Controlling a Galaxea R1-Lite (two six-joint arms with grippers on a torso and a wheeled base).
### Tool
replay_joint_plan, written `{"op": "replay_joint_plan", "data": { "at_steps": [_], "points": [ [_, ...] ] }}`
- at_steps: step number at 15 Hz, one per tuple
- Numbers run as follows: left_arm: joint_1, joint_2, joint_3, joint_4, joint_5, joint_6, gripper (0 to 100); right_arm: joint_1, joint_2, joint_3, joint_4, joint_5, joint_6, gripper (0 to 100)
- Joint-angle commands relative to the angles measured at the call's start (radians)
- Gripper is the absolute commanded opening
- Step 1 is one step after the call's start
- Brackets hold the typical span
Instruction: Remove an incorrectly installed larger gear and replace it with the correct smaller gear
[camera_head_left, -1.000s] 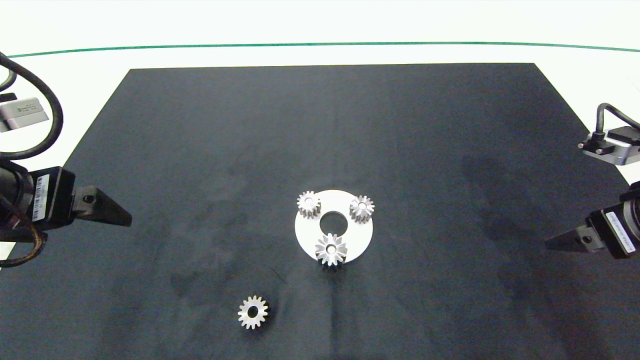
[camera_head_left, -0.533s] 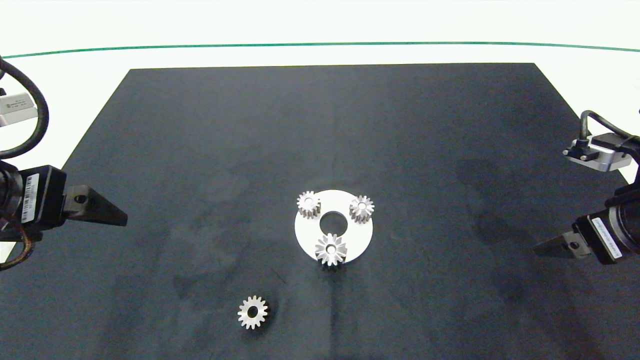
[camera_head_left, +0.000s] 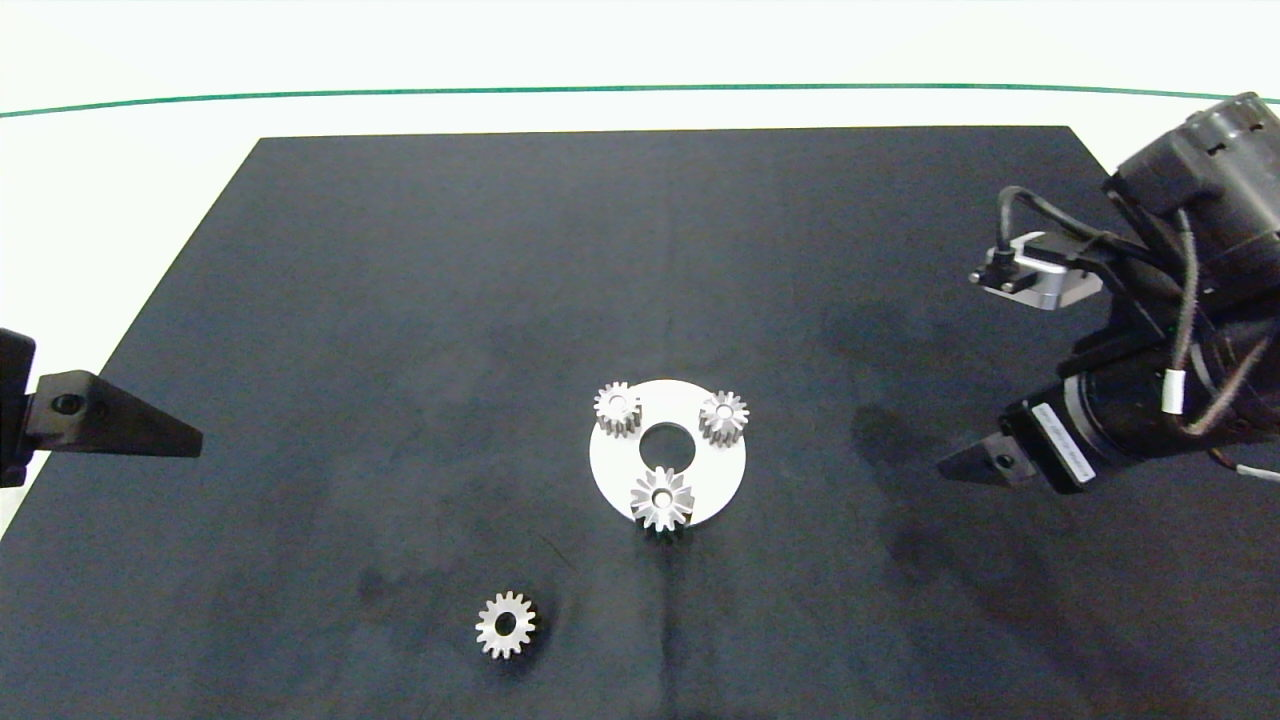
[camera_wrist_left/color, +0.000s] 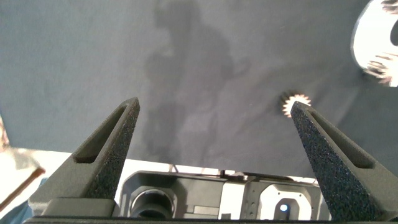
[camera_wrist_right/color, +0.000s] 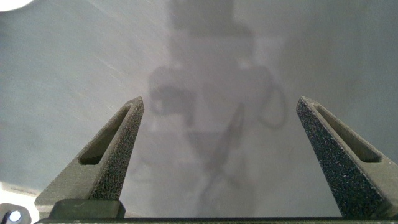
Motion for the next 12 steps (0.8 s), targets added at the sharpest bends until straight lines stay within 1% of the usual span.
{"op": "replay_joint_plan", "data": {
  "at_steps": [1,2,3,4,5,6,8,9,10,11,12],
  "points": [
    [0.0,-0.03,-0.007,0.007,0.001,-0.003,100,0.146,0.148,-0.213,0.046,-0.019,-0.117,100],
    [0.0,-0.031,-0.007,0.007,0.001,-0.003,100,0.177,0.179,-0.265,0.054,-0.019,-0.152,100],
    [0.001,-0.034,-0.01,0.007,0.001,-0.003,100,0.206,0.208,-0.308,0.062,-0.018,-0.177,100],
    [0.001,-0.039,-0.012,0.007,0.001,-0.001,100,0.23,0.233,-0.342,0.08,-0.016,-0.224,100],
    [0.001,-0.049,-0.013,0.007,0.001,-0.001,100,0.246,0.249,-0.359,0.088,-0.007,-0.282,100],
    [0.001,-0.056,-0.016,0.007,0.001,-0.001,100,0.262,0.266,-0.365,0.088,-0.001,-0.328,100],
    [0.0,-0.074,-0.021,0.007,0.001,-0.001,100,0.295,0.285,-0.367,0.088,0.031,-0.374,100],
    [0.0,-0.085,-0.022,0.007,0.001,-0.001,100,0.304,0.294,-0.38,0.089,0.056,-0.391,100],
    [0.0,-0.091,-0.025,0.007,0.001,-0.001,100,0.308,0.305,-0.39,0.089,0.065,-0.405,100],
    [0.0,-0.095,-0.027,0.007,0.001,-0.001,100,0.31,0.315,-0.4,0.089,0.073,-0.425,100],
    [0.0,-0.1,-0.028,0.007,0.001,-0.001,100,0.319,0.321,-0.411,0.091,0.085,-0.451,100]
  ]
}}
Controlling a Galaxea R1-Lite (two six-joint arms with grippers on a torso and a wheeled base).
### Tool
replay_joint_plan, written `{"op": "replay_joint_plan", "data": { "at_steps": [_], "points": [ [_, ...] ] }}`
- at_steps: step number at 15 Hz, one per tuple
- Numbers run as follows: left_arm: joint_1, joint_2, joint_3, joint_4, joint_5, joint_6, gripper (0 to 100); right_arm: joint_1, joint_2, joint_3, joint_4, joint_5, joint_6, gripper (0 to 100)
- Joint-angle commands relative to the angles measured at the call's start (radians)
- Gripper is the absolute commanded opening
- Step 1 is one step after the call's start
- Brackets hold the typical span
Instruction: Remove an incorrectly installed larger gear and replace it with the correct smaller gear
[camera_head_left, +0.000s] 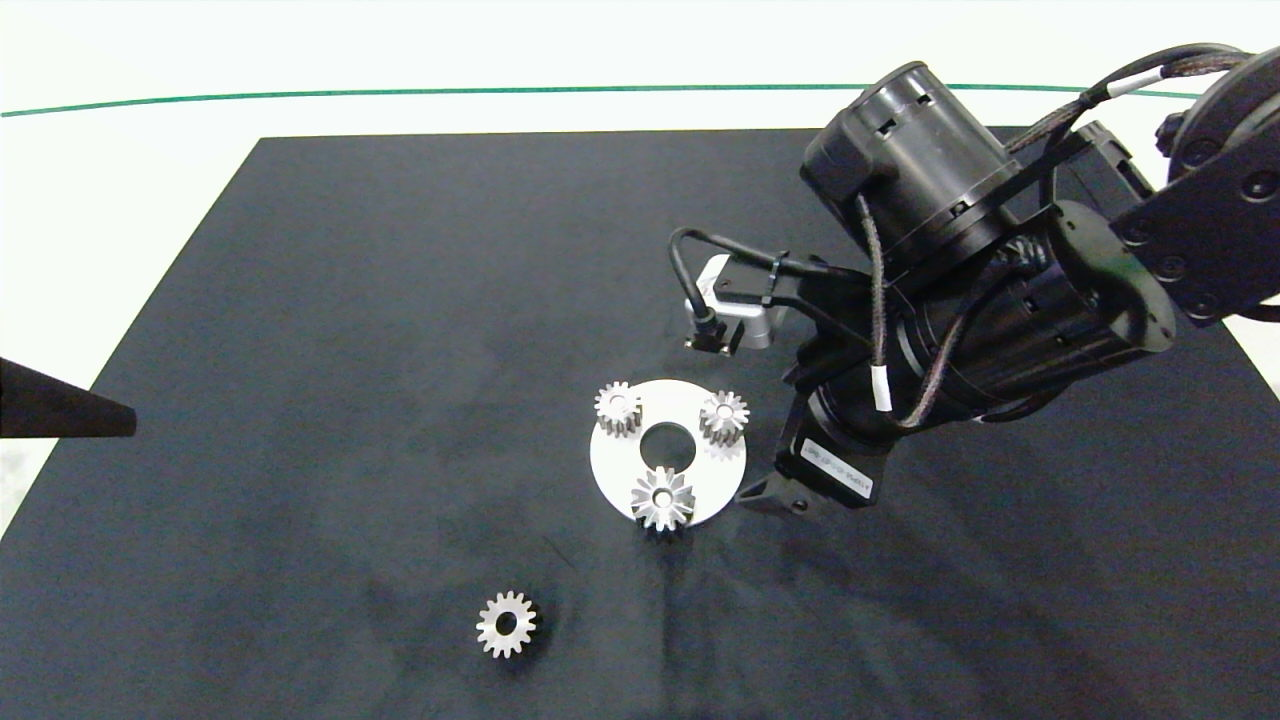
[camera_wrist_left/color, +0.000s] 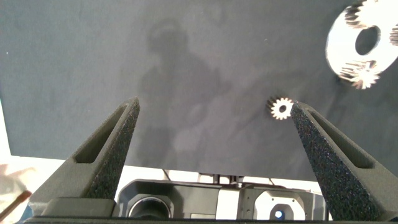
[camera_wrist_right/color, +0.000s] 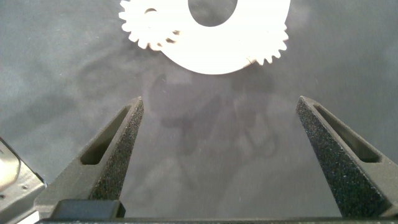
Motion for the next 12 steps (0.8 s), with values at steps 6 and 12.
{"op": "replay_joint_plan", "data": {
  "at_steps": [6,12],
  "points": [
    [0.0,-0.039,-0.004,0.008,0.013,0.007,100,0.034,0.053,-0.05,0.011,0.055,-0.23,100],
    [0.0,-0.043,-0.004,0.008,0.013,0.007,100,0.068,0.131,-0.144,0.103,0.049,-0.293,100]
  ]
}}
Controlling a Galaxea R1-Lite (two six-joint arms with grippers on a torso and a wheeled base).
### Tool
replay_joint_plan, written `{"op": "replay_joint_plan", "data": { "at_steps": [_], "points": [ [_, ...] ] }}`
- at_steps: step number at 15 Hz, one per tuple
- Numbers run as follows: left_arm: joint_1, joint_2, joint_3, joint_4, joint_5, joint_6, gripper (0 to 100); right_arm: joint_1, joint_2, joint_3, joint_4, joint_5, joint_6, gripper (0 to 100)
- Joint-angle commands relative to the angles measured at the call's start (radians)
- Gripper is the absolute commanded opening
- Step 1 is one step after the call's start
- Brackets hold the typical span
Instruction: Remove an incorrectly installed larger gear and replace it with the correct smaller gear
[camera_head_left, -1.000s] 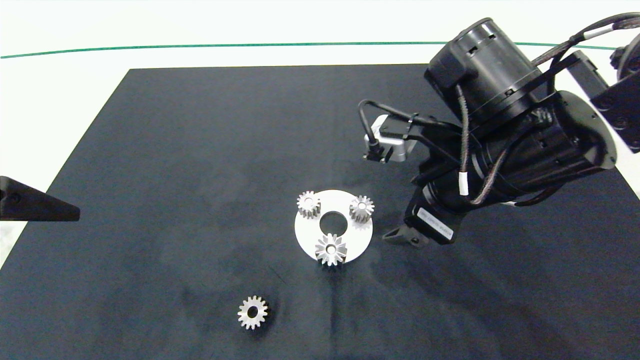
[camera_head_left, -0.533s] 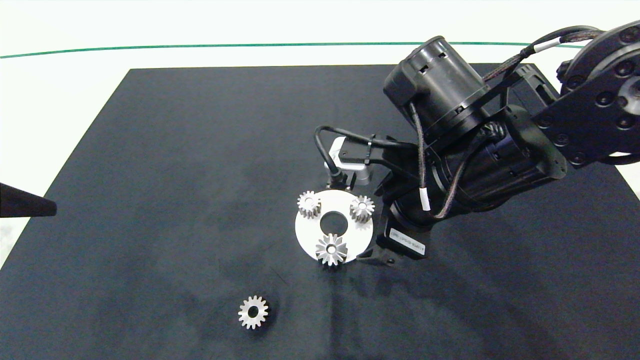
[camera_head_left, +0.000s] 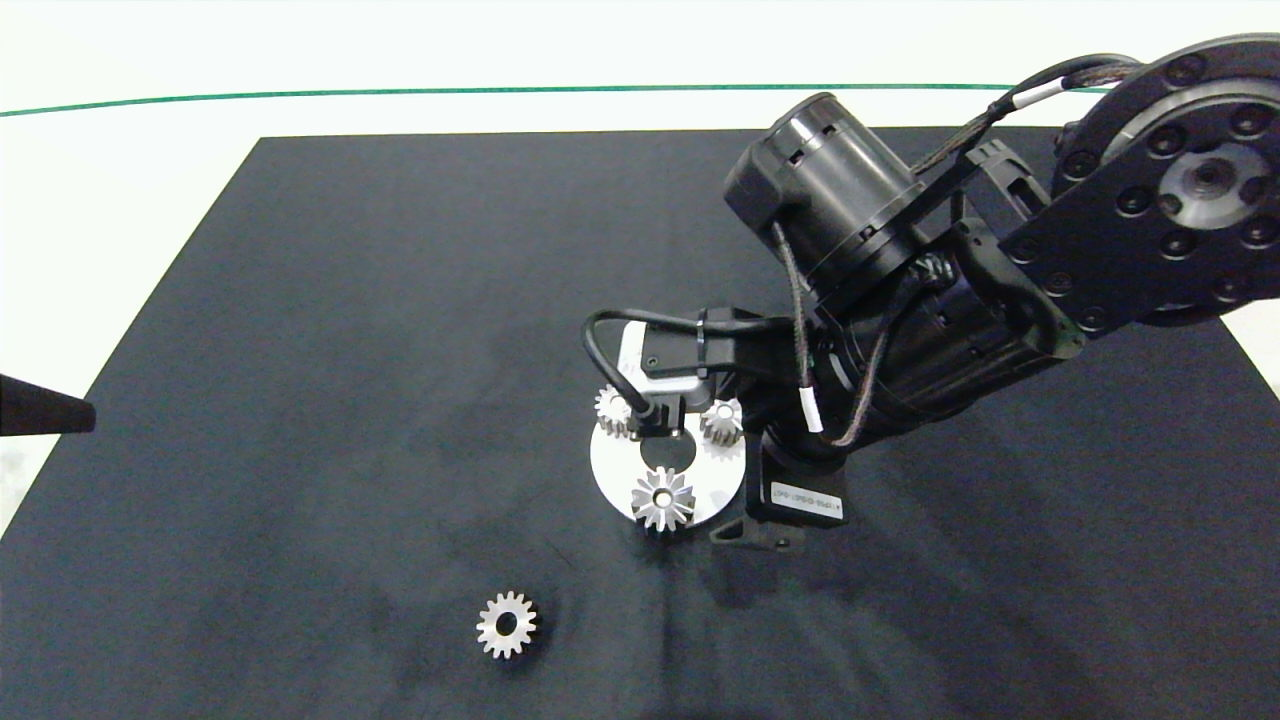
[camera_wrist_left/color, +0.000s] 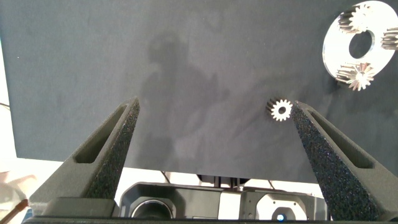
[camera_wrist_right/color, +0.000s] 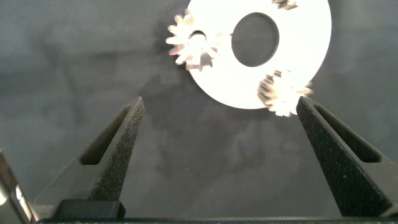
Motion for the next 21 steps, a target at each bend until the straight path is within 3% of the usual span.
{"op": "replay_joint_plan", "data": {
  "at_steps": [1,3,7,12,21],
  "points": [
    [0.0,-0.004,-0.001,0.006,0.001,-0.002,100,0.026,0.041,-0.021,0.02,-0.002,-0.004,100],
    [0.0,-0.006,-0.001,0.006,0.002,-0.002,100,0.037,0.046,-0.021,0.02,-0.007,-0.001,100],
    [0.002,-0.006,-0.001,0.006,0.002,0.006,100,0.042,0.075,-0.021,0.021,-0.045,-0.001,100],
    [0.003,-0.006,-0.001,0.006,0.001,0.007,100,0.043,0.09,-0.021,0.046,-0.048,-0.004,100],
    [0.003,-0.012,-0.005,0.006,0.001,0.011,100,0.04,0.155,-0.021,-0.005,-0.057,0.001,100]
  ]
}}
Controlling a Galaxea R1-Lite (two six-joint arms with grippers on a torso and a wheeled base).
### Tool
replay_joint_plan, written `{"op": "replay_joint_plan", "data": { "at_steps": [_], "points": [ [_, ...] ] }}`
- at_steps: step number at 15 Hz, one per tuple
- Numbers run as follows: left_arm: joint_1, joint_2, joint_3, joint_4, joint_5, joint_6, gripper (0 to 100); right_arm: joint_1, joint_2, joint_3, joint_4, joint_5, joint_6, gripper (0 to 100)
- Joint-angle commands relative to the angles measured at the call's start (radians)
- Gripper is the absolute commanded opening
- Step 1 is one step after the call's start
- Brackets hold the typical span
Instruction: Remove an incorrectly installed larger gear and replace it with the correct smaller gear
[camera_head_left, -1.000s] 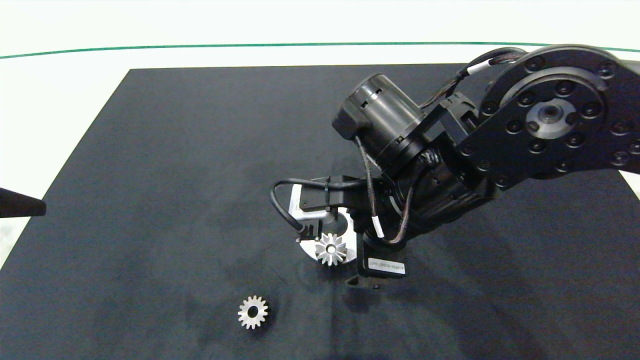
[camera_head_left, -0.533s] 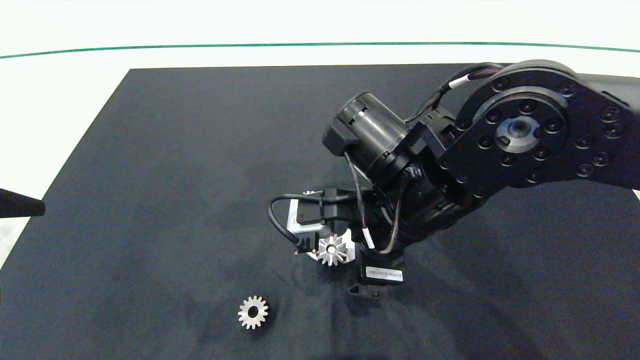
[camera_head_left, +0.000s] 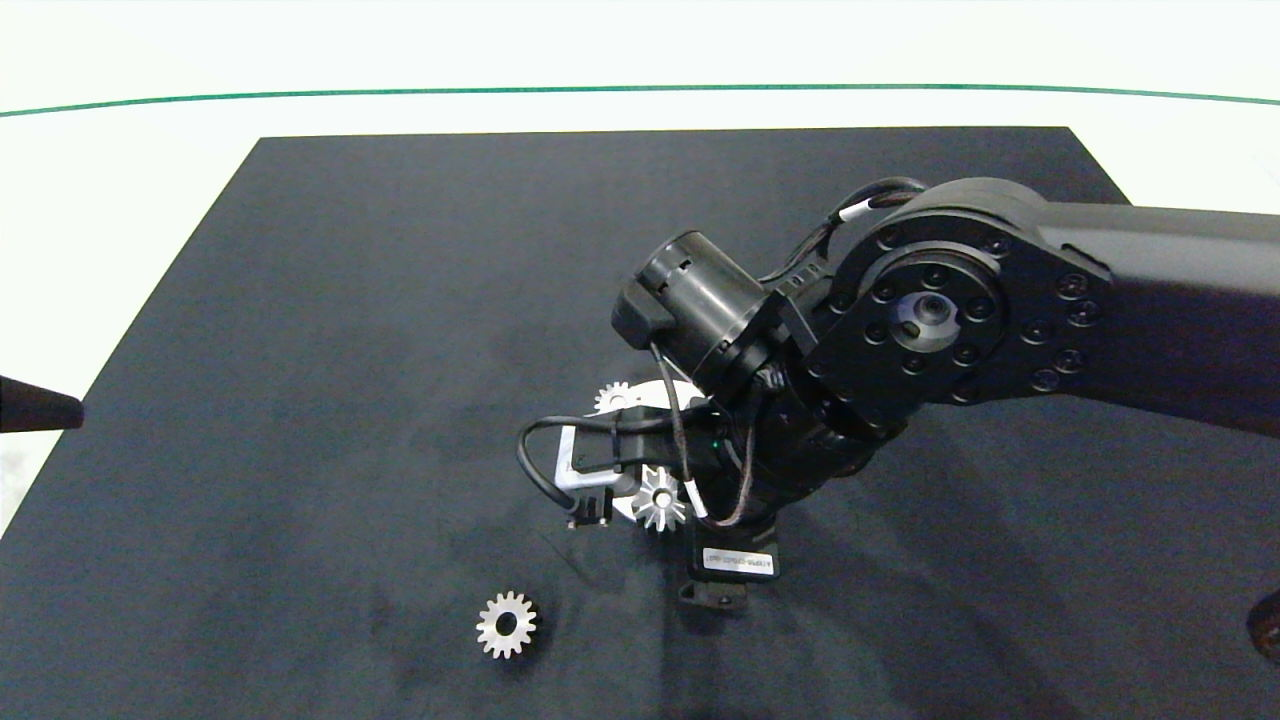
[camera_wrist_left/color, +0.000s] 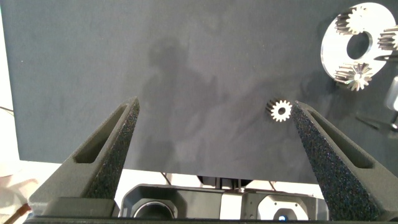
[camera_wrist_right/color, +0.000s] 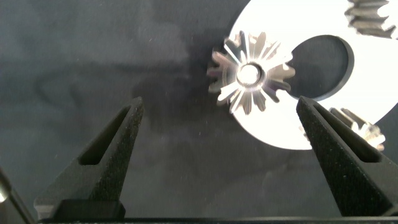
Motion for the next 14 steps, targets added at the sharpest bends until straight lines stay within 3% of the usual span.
{"op": "replay_joint_plan", "data": {
  "at_steps": [1,6,14],
  "points": [
    [0.0,-0.002,0.001,0.007,0.002,-0.001,100,-0.006,0.019,0.0,-0.024,-0.007,-0.004,100],
    [-0.001,-0.01,0.0,0.007,0.001,0.0,100,-0.013,0.024,0.0,-0.07,-0.005,0.011,99],
    [-0.003,-0.024,0.0,0.005,0.001,0.011,100,-0.01,0.039,0.0,-0.079,-0.005,0.011,82]
  ]
}}
